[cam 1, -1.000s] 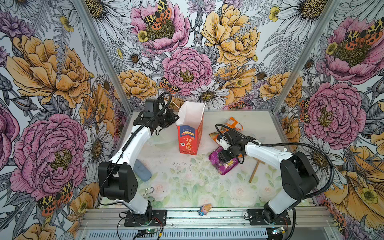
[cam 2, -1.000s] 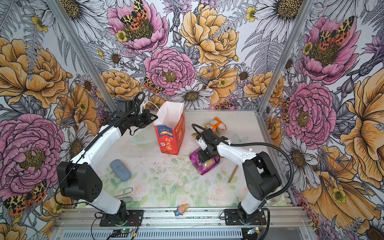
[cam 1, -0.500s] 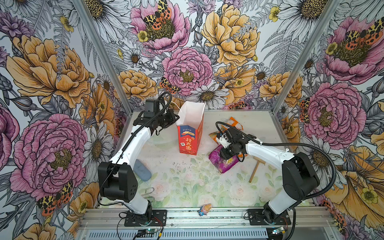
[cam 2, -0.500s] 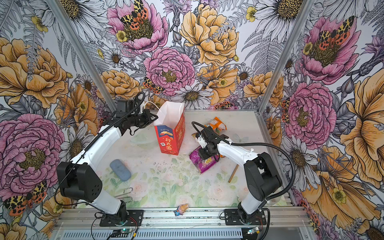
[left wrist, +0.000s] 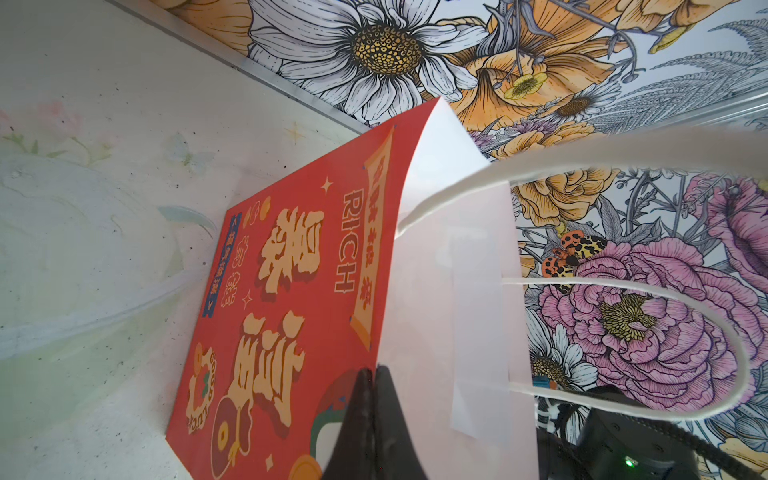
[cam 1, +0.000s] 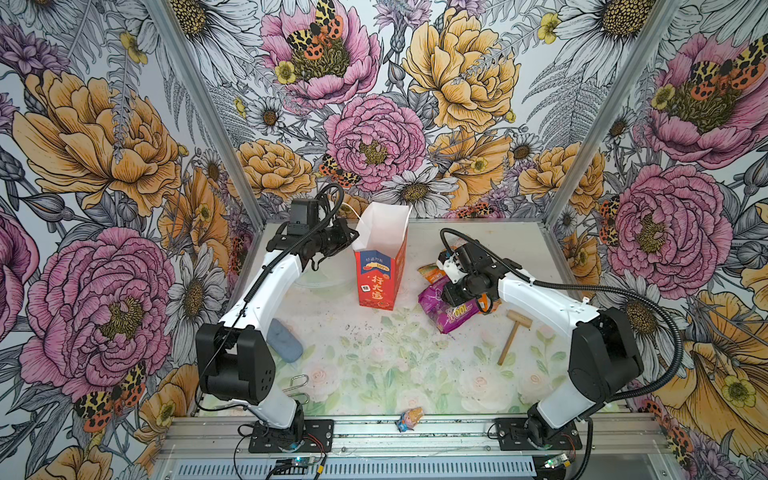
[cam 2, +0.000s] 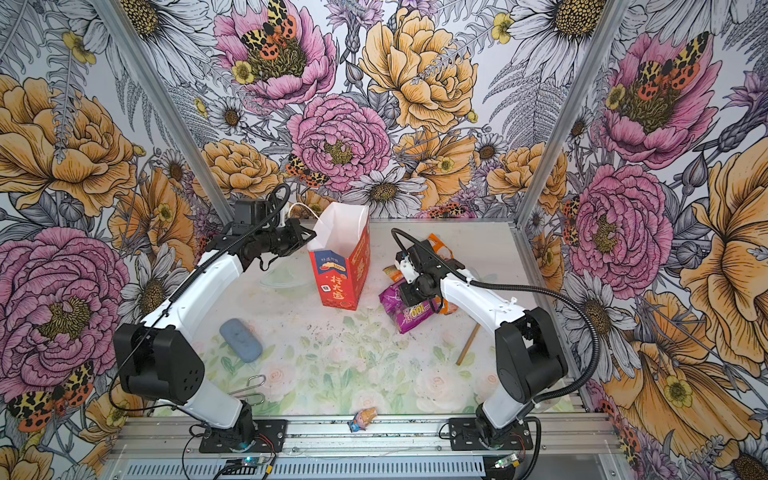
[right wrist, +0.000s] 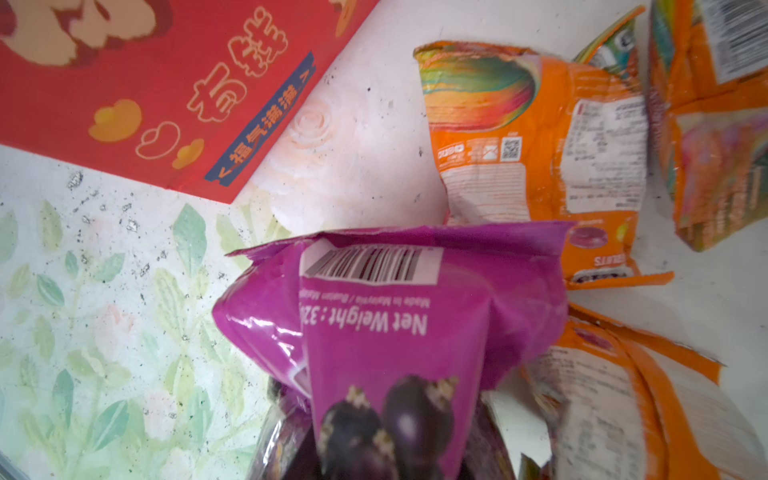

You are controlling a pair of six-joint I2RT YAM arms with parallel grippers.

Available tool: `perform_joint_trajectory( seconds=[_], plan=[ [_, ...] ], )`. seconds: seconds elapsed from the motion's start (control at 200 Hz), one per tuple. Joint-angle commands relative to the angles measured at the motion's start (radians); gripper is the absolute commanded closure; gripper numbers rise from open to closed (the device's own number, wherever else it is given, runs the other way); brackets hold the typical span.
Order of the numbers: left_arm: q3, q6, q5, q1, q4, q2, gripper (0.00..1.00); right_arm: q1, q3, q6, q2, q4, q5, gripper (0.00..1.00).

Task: Place the snacks into the paper bag
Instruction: 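Lift the purple bag with the right gripper and carry it above the red bag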

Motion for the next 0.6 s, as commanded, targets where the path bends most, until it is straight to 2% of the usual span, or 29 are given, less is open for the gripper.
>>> perform_joint_trajectory(
  seconds=[0.0, 0.3, 0.595],
  plan=[
    [-0.021, -0.019, -0.015, -0.008, 0.022, -0.031, 1.0, -0.021, 0.061, 0.028, -0.058, 0.033, -0.029, 1.0],
    [-0.021, -0.022, -0.013, -0.008, 0.023, -0.03, 1.0, -0.096, 0.162, 0.115, -0.093, 0.091, -0.11, 1.0],
    [-0.022, -0.022, -0.012, -0.005, 0.024, -0.033, 1.0, -0.123, 0.321, 0.208, -0.09, 0.149, -0.094, 1.0]
  ],
)
